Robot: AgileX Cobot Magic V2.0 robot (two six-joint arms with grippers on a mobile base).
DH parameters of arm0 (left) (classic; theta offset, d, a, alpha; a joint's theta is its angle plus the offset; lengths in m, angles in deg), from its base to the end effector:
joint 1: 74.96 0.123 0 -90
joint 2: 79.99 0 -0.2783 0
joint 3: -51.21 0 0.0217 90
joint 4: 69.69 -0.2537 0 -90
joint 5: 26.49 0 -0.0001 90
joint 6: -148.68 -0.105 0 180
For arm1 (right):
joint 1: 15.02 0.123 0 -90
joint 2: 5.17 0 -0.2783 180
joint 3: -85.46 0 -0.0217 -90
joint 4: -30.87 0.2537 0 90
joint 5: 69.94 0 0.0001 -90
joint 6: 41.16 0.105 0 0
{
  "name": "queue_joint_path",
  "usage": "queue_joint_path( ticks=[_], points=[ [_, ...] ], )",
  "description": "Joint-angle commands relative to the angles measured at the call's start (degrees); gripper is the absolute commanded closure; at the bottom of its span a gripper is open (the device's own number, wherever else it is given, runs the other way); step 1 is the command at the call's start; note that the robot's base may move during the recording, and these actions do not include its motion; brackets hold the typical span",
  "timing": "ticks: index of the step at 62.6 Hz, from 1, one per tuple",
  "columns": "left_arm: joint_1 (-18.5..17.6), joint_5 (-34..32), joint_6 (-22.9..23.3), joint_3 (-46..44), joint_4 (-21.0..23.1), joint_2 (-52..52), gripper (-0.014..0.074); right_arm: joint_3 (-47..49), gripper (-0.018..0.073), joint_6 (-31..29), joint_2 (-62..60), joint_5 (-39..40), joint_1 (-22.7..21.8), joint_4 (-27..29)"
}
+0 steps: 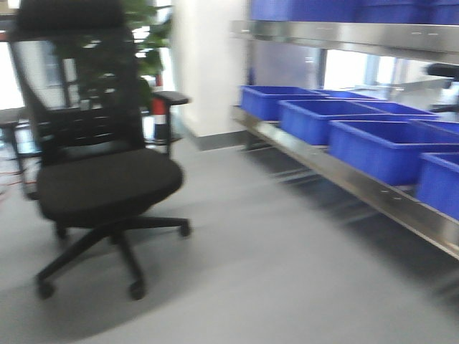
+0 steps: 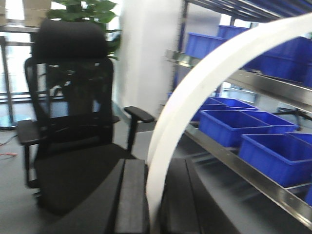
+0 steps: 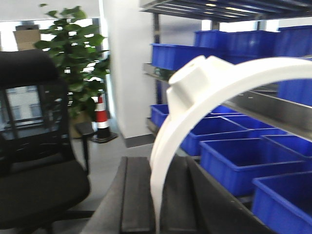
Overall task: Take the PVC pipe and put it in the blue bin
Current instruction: 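Drive the base past the chair toward the blue-bin shelf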
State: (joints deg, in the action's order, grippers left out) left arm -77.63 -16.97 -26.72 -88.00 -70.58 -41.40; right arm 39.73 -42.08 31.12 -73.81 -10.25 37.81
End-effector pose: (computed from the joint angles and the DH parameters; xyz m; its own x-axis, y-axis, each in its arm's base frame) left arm 0.1327 -0.0059 0.3666 0.0163 -0.0658 -0.9977 0.0452 0.9969 -0.0650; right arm 0.1281 0.0116 0.3519 0.0620 0.1101 -0.9920 -0.0983 0.9897 0.1037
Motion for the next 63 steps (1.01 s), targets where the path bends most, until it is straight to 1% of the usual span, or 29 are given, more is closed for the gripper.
queue_joint_path(
  ticks=[1, 63],
  points=[
    [0.13, -1.59, 0.17, 0.02, 0.45, -0.28, 0.0707, -0.12, 0.0720, -0.17, -0.35, 1.28, -0.02, -0.29],
    [0.13, -1.59, 0.17, 0.02, 0.45, -0.28, 0.0707, -0.12, 0.0720, -0.17, -0.35, 1.38, -0.02, -0.29]
  ],
)
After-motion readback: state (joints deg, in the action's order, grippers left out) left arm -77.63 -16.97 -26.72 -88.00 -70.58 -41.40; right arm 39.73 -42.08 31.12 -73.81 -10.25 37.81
